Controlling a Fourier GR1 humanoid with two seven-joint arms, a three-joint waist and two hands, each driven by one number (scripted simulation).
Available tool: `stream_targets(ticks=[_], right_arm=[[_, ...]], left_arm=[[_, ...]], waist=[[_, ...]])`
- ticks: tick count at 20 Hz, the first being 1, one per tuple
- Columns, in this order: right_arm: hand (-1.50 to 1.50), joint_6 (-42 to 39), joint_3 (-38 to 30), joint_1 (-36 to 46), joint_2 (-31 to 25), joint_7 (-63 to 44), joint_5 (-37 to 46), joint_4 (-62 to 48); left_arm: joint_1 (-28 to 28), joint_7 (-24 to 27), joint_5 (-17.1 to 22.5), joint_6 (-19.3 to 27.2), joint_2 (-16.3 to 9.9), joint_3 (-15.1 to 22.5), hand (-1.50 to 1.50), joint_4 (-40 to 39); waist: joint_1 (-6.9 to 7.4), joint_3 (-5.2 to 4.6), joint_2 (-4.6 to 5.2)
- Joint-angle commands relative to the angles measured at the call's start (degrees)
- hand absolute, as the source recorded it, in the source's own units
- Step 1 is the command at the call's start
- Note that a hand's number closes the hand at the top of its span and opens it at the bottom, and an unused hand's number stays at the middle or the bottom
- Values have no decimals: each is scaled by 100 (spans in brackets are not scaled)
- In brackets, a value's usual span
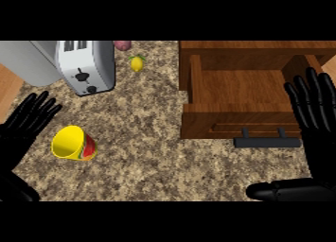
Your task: Pick up the cup, place it into the drawer and close the drawer
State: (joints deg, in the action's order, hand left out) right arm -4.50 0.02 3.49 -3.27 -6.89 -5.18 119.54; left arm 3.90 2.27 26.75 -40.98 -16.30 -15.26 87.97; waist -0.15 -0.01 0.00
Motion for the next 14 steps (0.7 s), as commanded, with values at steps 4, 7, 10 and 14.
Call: stream_targets(ticks=[4,7,10,14], right_arm=[[-150,-62,-36,28,-27,-1,-17,-141],[-150,14,79,26,59,26,108,-59],[-150,-176,-140,191,-55,98,-186,-340],[-150,-193,-511,490,-276,-309,-525,-222]], left_arm=[[494,761,-759,-236,-217,-259,-150,-1313],[297,1570,-1618,-140,76,-62,-150,-1531],[329,1932,-1529,-556,-367,-316,-150,-2179],[658,1954,-1809,-214,-216,-70,-150,-2539]], waist=[[-6,-1,2],[-6,-2,3],[7,-1,3],[6,-1,1]])
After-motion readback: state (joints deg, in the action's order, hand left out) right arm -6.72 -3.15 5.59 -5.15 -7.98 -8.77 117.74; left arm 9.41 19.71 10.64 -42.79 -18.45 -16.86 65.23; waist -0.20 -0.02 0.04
